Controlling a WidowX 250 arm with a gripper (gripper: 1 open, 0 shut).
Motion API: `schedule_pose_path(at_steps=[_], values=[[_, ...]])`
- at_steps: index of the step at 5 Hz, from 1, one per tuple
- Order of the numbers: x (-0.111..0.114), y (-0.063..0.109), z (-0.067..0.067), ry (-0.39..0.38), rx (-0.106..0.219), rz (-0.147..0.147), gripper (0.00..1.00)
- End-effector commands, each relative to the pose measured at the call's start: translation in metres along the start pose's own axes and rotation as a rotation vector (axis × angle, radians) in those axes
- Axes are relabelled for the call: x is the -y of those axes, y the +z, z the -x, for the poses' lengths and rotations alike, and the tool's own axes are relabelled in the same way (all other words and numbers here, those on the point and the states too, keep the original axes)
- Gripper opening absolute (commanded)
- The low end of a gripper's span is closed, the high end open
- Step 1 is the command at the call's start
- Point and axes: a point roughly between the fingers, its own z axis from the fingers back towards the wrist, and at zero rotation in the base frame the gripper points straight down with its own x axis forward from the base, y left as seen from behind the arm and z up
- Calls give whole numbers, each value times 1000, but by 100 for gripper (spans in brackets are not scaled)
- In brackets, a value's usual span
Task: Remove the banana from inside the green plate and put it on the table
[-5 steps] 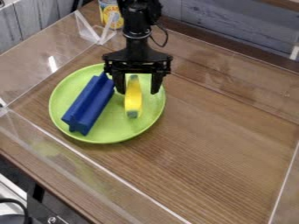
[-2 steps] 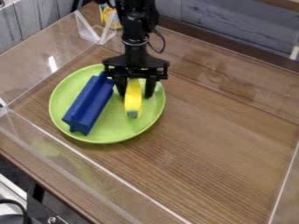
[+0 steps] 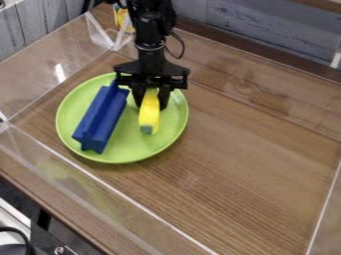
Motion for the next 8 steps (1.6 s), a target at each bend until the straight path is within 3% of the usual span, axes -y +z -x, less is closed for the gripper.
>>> schedule_pose_path(at_steps=[1,3,5,7,8], values=[[-15,17,-12,-58,37,9,0],[-13,47,-14,-112,39,8,0],[22,94,-3,-156,50,35,0],[56,122,19,-222,48,60,0],[60,131,39,-277,47,64,0]])
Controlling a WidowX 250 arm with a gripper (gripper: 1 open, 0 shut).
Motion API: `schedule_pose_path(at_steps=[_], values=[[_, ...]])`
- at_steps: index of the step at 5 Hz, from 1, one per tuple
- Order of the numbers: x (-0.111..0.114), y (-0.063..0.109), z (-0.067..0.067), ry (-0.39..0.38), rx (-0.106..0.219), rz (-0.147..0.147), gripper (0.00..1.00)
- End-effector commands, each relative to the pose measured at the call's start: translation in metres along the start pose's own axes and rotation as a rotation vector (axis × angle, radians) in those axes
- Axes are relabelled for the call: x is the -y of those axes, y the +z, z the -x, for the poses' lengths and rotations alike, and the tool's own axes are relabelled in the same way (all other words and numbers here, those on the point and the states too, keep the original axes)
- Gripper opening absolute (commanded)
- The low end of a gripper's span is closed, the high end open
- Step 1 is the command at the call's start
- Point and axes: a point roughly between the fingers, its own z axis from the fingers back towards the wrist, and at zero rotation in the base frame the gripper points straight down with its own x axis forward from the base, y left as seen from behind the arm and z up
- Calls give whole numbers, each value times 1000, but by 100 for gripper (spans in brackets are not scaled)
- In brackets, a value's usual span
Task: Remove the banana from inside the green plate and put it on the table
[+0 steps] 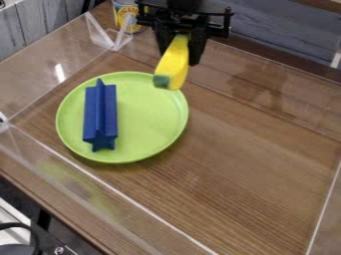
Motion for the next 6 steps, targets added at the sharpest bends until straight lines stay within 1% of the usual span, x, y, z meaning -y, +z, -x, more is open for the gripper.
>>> schedule_pose_path(at_steps=[1,2,3,4,5,6], values=[[18,8,15,16,37,3,0],[38,5,37,-8,39,1,0],[47,7,54,-52,34,6,0],[44,9,57,-154,29,20,0],[42,10,59,-236,27,32,0],[57,6,69,-205,27,34,100]])
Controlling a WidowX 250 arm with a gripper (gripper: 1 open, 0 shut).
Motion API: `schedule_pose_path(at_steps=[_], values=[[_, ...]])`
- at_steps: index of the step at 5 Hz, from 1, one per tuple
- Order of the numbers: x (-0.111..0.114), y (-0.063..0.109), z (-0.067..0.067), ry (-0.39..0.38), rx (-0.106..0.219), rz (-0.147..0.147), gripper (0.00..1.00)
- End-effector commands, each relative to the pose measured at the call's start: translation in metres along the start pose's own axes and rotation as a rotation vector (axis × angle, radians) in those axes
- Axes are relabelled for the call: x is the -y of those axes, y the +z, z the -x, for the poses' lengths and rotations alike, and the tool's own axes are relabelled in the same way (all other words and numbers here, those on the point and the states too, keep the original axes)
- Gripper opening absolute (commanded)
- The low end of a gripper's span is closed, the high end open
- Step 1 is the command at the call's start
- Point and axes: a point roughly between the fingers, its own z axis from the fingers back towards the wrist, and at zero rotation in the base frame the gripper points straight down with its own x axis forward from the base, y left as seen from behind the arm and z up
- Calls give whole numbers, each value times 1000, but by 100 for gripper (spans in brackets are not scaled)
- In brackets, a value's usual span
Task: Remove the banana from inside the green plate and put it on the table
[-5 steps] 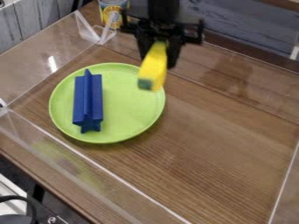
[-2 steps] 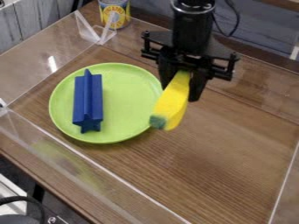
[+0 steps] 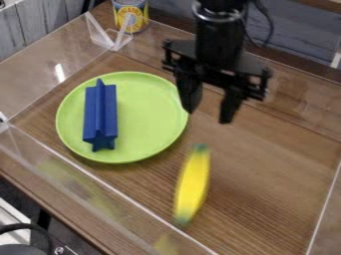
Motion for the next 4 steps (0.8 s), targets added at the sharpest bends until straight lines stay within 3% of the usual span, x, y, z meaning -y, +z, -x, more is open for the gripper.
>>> schedule_pose_path(at_steps=[1,4], values=[[17,7,6,26,43,3,0],[-9,-34,10,30,27,-7,0]])
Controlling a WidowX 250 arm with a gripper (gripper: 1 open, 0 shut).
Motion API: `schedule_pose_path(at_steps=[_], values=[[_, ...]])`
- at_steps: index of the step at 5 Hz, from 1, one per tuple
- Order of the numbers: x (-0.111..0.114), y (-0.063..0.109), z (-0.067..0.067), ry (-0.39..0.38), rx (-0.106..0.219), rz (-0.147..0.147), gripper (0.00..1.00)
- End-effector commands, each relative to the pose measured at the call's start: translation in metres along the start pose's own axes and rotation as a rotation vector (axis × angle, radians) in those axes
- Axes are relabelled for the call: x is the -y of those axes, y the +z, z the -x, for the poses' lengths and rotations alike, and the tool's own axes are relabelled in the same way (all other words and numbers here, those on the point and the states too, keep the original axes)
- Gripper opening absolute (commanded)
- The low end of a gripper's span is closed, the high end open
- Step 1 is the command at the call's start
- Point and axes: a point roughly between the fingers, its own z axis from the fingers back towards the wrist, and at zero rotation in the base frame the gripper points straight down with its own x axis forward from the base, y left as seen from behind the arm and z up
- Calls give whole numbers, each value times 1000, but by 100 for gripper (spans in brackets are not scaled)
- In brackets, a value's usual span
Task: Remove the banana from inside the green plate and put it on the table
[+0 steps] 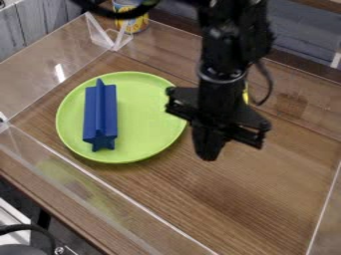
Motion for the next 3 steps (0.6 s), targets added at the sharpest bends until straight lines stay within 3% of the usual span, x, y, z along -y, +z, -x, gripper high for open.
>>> schedule_pose_path(at_steps=[1,2,3], values=[[-10,-15,-3,-1,17,10,0],[-3,-18,-3,15,9,16,0],[5,-16,-4,27,1,25,100]])
